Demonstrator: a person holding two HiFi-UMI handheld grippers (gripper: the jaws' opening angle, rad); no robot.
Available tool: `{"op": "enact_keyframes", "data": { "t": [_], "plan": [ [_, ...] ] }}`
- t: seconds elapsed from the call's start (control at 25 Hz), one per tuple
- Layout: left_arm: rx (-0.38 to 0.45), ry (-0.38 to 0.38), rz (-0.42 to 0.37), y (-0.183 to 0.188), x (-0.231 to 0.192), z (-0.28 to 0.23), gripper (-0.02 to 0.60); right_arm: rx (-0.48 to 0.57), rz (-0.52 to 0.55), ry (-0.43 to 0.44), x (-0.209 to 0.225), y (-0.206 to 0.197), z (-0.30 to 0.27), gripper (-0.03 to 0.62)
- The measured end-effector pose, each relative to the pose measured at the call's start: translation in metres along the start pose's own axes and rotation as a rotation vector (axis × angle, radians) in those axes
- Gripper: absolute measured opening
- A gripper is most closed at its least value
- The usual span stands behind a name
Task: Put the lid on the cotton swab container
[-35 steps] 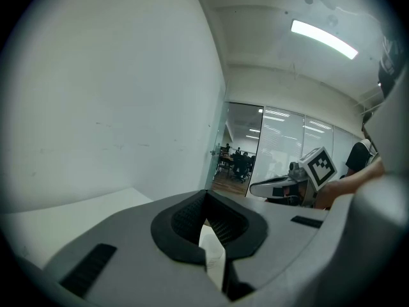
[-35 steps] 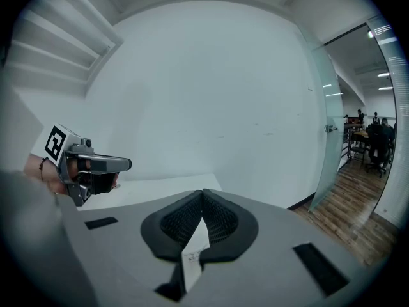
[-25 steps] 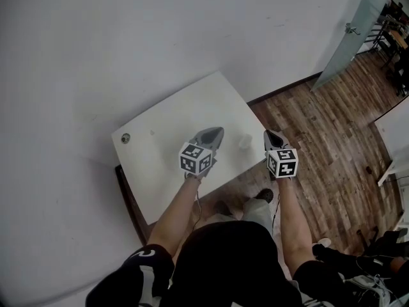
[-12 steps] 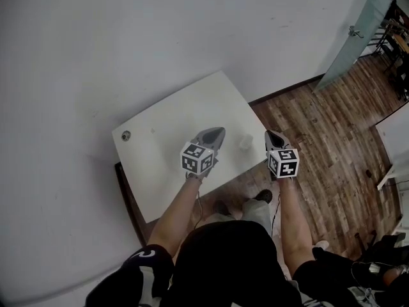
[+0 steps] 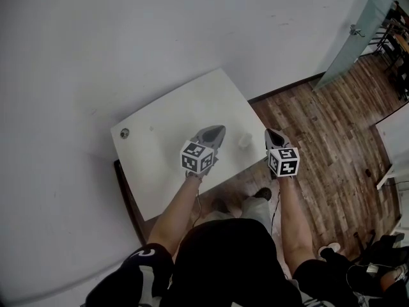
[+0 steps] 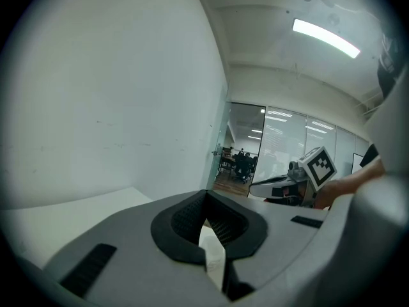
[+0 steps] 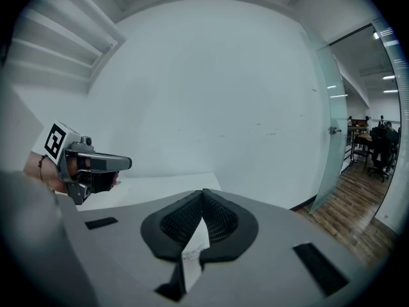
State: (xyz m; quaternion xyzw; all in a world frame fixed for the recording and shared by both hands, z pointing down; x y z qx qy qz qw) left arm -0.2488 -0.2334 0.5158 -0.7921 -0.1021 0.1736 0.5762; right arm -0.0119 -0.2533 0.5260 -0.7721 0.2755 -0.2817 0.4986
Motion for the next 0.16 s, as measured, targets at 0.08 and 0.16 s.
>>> {"op": "enact_keyframes", "data": {
  "t": [0.08,0.16],
  "plan": [
    [0.02,-0.003,0.007,0.0017,0.0018,0.0002,0.025,0.002,-0.004,0.0,0.0016,-0.0002,0.0007,0.012],
    [0.038,-0.005,0.014,0.0028,0.0035,0.0002,0.025,0.006,-0.012,0.0,0.0033,-0.0009,0.0015,0.012]
  ]
}}
Point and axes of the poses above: the fingertips, and each gripper's own axes: z backward along the fingers, x to its right, y out of its top, the point moved 7 cm from there along z, backward along the fingers, and after that the axes turned 15 degrees about y, right-handed, at the moved point
